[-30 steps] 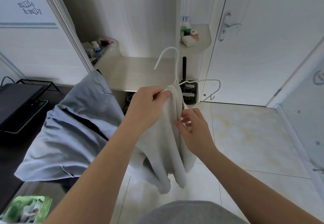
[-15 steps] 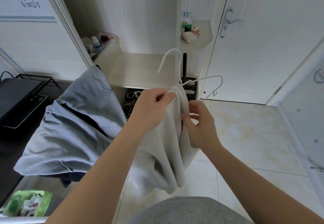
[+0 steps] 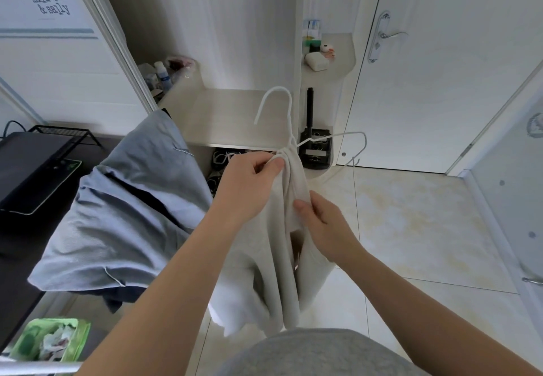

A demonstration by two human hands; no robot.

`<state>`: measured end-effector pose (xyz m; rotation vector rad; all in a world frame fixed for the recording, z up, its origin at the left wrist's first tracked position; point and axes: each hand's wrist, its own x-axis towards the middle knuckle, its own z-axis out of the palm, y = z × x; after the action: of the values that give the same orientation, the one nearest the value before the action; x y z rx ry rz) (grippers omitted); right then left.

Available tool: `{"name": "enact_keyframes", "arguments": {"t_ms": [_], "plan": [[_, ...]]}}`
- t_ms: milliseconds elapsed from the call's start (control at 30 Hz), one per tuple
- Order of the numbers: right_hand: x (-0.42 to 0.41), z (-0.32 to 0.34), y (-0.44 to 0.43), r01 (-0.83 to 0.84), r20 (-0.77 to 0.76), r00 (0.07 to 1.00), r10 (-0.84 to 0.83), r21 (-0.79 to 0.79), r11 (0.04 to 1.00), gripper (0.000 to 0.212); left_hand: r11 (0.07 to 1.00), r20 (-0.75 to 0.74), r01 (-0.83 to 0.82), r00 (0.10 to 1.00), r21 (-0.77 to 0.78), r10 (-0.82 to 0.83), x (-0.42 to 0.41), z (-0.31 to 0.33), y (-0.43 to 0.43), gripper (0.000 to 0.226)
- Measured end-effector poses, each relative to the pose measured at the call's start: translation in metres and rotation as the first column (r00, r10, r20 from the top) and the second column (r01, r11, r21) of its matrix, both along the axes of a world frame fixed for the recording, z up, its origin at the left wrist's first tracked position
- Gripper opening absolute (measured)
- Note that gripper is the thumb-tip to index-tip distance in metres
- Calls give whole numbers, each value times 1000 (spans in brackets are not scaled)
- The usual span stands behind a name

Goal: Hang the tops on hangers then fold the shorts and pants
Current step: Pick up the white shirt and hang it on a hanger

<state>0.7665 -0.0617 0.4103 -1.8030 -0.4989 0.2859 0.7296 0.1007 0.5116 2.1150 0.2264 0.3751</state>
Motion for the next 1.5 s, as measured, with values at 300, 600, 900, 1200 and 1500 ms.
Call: {"name": "enact_keyframes", "arguments": {"t_ms": [300, 600, 900, 1200, 1500], "plan": [[19, -57, -29, -28, -5, 1000, 29, -460, 888, 31, 997, 26, -36, 999, -72, 37, -12, 7, 15, 39], [50, -62, -81, 209, 400, 896, 191, -762, 613, 24, 990, -55, -65, 997, -125, 58, -29, -1, 52, 16], [84, 14, -103, 86, 420, 890, 176, -536, 840, 11, 995, -154, 46, 988, 91, -32, -44, 3, 87, 23], [35, 108, -30, -181, 328, 903, 278, -296, 938, 16, 922, -149, 253, 965, 294, -217, -27, 10, 36, 36], [35, 120, -19, -408, 34, 905, 425, -218, 887, 7, 945, -222, 291, 941, 152, -255, -21, 5, 47, 10]]}}
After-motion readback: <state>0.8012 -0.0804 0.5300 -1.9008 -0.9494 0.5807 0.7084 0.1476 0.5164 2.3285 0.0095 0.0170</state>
